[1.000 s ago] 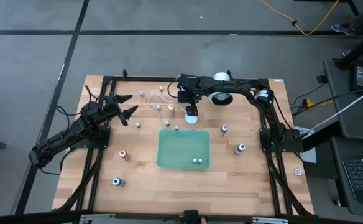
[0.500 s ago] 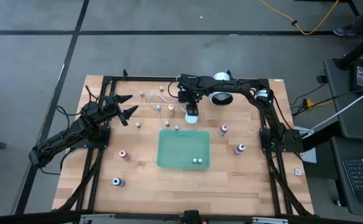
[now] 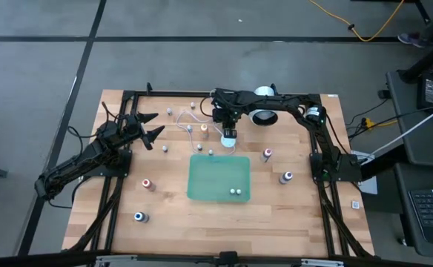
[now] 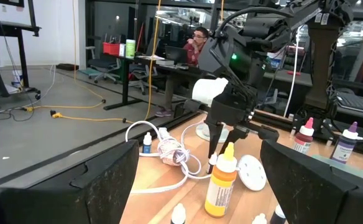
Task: Pick & Place food coloring
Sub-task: Put the middle small green food coloring bottle into the bin
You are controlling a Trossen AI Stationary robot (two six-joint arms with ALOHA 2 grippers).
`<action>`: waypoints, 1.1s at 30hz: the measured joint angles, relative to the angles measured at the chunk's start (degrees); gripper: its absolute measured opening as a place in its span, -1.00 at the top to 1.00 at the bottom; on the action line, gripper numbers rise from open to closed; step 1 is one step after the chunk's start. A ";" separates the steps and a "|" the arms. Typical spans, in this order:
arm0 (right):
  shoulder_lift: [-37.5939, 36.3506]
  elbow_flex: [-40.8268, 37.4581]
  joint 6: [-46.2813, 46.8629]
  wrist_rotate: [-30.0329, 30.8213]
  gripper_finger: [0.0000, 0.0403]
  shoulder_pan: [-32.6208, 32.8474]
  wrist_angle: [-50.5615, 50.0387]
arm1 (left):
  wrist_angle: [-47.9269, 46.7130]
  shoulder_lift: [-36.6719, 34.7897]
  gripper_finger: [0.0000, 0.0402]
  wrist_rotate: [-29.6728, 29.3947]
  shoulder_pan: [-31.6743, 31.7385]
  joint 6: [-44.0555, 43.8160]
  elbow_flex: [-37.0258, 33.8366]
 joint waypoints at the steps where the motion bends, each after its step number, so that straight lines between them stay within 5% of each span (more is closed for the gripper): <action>1: 0.00 0.39 0.33 0.01 0.73 0.00 -0.67 | 0.00 0.00 -0.66 0.00 0.00 0.00 0.00; 33: -0.09 31.65 16.27 8.23 0.71 7.09 -29.25 | -0.01 0.00 -0.66 0.01 0.00 0.00 0.00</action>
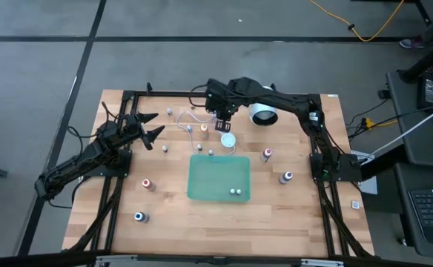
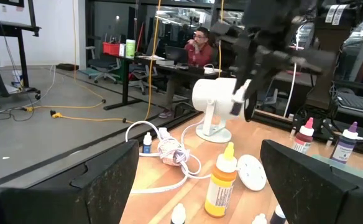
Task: Pick & Place food coloring
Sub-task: Put the middle small green food coloring bottle into the bin
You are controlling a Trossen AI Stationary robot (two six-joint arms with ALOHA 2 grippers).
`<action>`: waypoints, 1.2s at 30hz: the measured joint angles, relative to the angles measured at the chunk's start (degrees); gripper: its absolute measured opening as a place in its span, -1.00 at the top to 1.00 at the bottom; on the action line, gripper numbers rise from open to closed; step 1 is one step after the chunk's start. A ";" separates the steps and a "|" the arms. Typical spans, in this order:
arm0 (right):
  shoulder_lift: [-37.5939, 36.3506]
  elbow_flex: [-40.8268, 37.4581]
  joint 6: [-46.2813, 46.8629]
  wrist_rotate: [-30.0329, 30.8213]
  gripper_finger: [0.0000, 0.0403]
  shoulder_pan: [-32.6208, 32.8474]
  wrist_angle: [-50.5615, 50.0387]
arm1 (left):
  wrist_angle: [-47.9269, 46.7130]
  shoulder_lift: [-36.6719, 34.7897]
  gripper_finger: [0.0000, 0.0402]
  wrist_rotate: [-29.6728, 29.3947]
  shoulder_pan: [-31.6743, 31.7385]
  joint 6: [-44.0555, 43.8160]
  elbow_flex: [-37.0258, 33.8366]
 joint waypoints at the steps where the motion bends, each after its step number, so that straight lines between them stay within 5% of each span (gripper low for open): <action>1: 0.00 0.82 0.31 -0.01 0.71 0.45 -0.99 | 0.01 -0.01 -0.66 0.01 -0.02 0.00 0.00; 6: -0.54 2.51 3.75 -0.13 0.69 3.23 -5.29 | 0.01 0.00 -0.66 -0.01 0.00 0.00 0.00; 14: -5.09 -5.31 7.48 -0.31 0.71 10.69 -3.34 | -0.01 -0.01 -0.66 -0.01 0.00 0.00 0.00; 26: -13.20 -25.65 14.74 -3.49 0.71 20.05 11.76 | 0.01 -0.02 -0.66 0.01 0.00 0.00 0.00; 36: -14.00 -33.80 16.45 -6.75 0.71 26.00 21.78 | 0.08 -0.02 -0.66 0.02 -0.02 0.00 0.00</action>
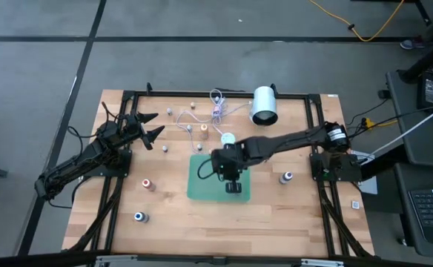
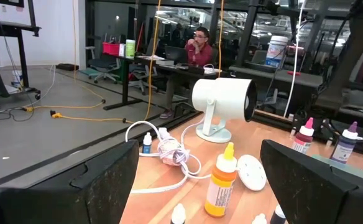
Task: Pick & Place food coloring
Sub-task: Put the middle small green food coloring bottle into the bin
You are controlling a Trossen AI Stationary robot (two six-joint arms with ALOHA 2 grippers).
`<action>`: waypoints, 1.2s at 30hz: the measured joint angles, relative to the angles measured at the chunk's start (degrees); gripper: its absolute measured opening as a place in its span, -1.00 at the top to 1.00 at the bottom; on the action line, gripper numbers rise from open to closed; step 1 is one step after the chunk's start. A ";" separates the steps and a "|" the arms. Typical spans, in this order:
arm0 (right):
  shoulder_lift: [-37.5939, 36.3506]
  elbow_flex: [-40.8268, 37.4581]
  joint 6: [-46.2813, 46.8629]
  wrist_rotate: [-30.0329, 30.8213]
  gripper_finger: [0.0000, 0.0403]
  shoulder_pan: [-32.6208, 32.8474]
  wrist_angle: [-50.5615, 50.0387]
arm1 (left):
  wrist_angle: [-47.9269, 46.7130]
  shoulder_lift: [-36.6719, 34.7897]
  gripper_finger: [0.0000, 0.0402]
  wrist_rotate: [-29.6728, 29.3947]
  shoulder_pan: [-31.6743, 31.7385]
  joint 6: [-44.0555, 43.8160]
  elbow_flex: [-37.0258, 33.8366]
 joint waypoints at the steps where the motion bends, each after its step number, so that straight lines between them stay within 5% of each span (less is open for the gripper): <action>1: 0.11 -0.52 0.01 0.00 0.71 0.48 0.81 | 0.00 0.00 -0.66 0.00 0.00 0.00 0.00; 30: 8.38 -6.07 0.66 -0.07 0.70 5.06 7.28 | -0.02 0.01 -0.66 0.00 0.01 0.00 0.00; 36: 8.39 -6.05 1.27 -2.15 0.57 5.04 7.02 | -0.04 0.00 -0.66 0.00 0.02 0.00 0.00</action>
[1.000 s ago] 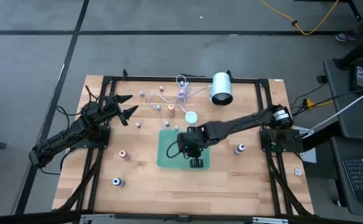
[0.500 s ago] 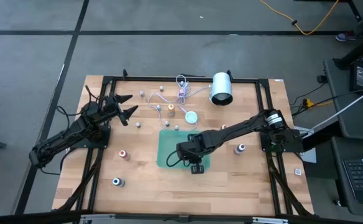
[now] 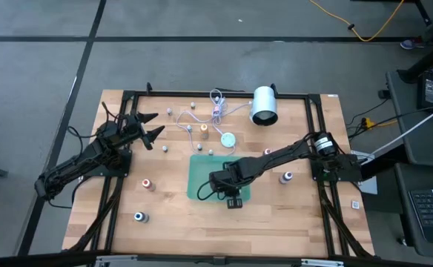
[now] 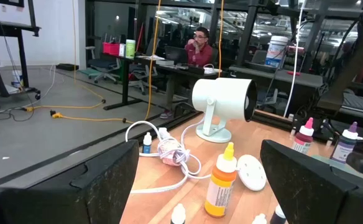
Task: Pick & Place food coloring
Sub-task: Put the middle small green food coloring bottle into the bin, then put the small pink food coloring bottle into the bin
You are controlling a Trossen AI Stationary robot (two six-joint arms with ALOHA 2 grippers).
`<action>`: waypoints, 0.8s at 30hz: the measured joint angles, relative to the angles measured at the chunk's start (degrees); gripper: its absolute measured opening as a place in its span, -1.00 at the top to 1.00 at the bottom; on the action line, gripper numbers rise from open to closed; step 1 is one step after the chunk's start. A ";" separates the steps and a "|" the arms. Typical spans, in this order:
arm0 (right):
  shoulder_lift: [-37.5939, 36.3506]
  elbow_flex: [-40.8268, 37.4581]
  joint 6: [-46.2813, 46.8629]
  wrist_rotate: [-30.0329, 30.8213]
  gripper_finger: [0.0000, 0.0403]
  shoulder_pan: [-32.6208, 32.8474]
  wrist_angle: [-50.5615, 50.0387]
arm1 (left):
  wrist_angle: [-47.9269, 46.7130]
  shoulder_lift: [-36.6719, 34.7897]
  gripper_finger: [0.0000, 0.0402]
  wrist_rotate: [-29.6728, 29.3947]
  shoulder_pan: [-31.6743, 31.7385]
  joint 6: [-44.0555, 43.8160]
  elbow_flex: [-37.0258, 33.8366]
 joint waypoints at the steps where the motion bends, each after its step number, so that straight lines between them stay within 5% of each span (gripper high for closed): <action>1: 0.02 0.00 0.06 -0.48 0.54 0.03 -0.09 | 0.02 0.00 -0.66 0.00 -0.02 0.00 0.00; 8: -0.84 0.14 -0.32 -0.93 0.36 0.04 -0.65 | 0.00 0.00 -0.66 0.00 0.00 0.00 0.00; 24: -1.04 12.16 -4.29 0.32 0.35 -0.98 -9.91 | 0.00 0.00 -0.66 0.00 0.00 0.00 0.00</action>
